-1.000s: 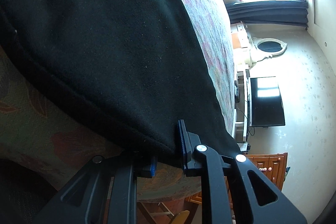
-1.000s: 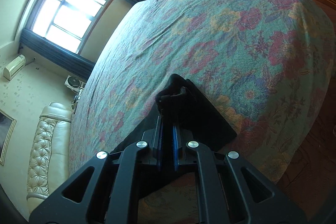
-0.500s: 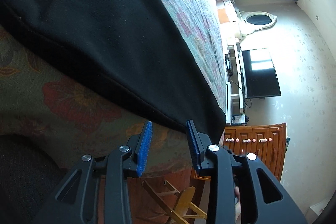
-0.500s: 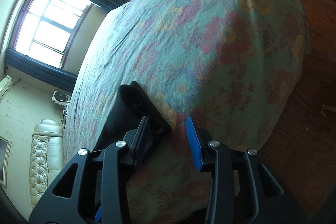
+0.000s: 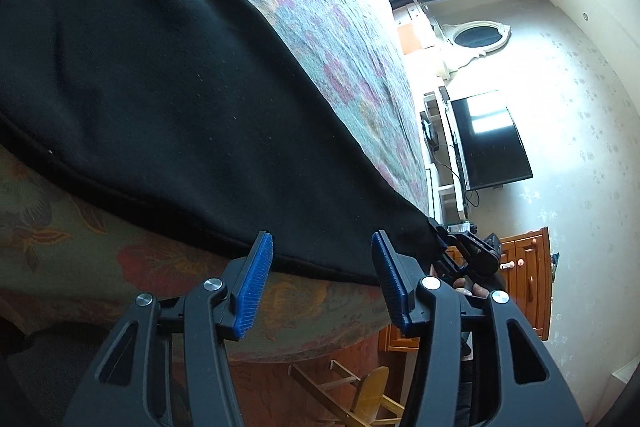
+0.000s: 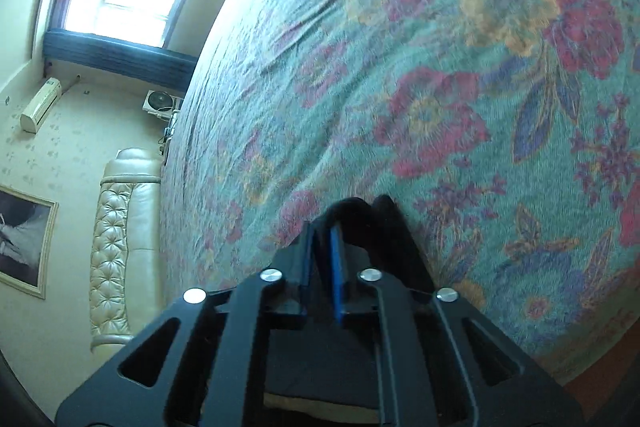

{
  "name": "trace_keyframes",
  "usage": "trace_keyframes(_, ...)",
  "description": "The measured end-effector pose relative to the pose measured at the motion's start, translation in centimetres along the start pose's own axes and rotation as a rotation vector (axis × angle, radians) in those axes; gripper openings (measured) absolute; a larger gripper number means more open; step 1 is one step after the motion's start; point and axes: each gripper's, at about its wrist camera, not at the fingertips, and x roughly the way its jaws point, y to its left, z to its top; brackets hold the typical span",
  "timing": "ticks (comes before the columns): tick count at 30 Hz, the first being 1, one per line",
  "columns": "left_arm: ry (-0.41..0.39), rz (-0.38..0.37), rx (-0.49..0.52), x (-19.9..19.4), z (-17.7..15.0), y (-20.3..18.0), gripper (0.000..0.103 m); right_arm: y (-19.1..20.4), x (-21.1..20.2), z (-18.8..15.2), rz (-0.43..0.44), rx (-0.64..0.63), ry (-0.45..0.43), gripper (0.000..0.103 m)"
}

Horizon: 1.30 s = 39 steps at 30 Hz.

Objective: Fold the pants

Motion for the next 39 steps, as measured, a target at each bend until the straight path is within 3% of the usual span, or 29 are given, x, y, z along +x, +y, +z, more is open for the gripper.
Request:
trace_keyframes(2, -0.009, 0.012, 0.004, 0.0, 0.3, 0.3, 0.052, 0.4, 0.6, 0.4, -0.076, -0.064, -0.044, 0.005)
trace_keyframes(5, 0.005, 0.005, -0.018, 0.2, 0.5, 0.8, 0.052, -1.3, 1.8, 0.6, -0.145, -0.042, -0.05, 0.011)
trace_keyframes(6, 0.014, 0.003, -0.02, 0.2, 0.6, 1.0, 0.052, -2.0, 1.8, 0.5, -0.185, -0.025, -0.05, 0.034)
trace_keyframes(7, 0.016, 0.001, -0.019, 0.0, 0.8, 1.0, 0.052, -2.8, 1.3, 0.3, -0.188, 0.005, -0.071, 0.039)
trace_keyframes(10, 0.007, 0.023, 0.032, -0.6, 1.1, 0.8, 0.052, -5.4, -1.9, -0.9, -0.194, 0.113, -0.172, 0.043)
trace_keyframes(13, 0.002, 0.004, 0.048, -1.1, 1.3, 0.4, 0.052, -7.2, -5.6, -3.6, -0.178, 0.223, -0.292, 0.059)
trace_keyframes(16, -0.001, -0.025, 0.079, -1.7, 1.4, 0.0, 0.059, -7.9, -6.4, -7.0, -0.01, 0.274, -0.266, 0.059)
trace_keyframes(21, -0.03, -0.052, 0.115, -3.1, 1.9, -0.7, 0.061, -8.0, -4.9, -11.4, 0.098, 0.366, -0.215, 0.059)
trace_keyframes(22, -0.033, -0.053, 0.109, -3.3, 2.2, -0.6, 0.061, -7.7, -4.8, -11.5, 0.08, 0.357, -0.222, 0.055)
trace_keyframes(25, -0.049, -0.048, 0.076, -4.5, 3.1, 0.4, 0.061, -6.4, -6.4, -10.0, 0.014, 0.282, -0.333, 0.055)
trace_keyframes(29, -0.064, -0.023, 0.036, -6.1, 4.4, 2.3, 0.066, -6.4, -3.1, -4.9, -0.014, 0.199, -0.113, 0.06)
trace_keyframes(32, -0.102, -0.021, 0.01, -7.7, 5.1, 3.7, 0.066, -6.5, 0.1, -3.7, -0.027, 0.169, 0.05, 0.066)
trace_keyframes(33, -0.116, -0.016, 0.004, -8.1, 5.2, 4.1, 0.066, -6.2, 0.3, -3.5, -0.008, 0.145, 0.064, 0.077)
trace_keyframes(34, -0.126, -0.01, -0.004, -8.5, 5.4, 4.5, 0.066, -6.2, 0.5, -3.4, 0.035, 0.149, 0.087, 0.081)
trace_keyframes(36, -0.135, 0.006, -0.03, -8.9, 5.7, 5.6, 0.067, -6.3, 1.4, -3.3, 0.169, 0.197, 0.172, 0.081)
trace_keyframes(39, -0.129, 0.015, -0.081, -8.9, 5.9, 6.9, 0.067, -5.9, 2.8, -3.2, 0.204, 0.181, 0.225, 0.081)
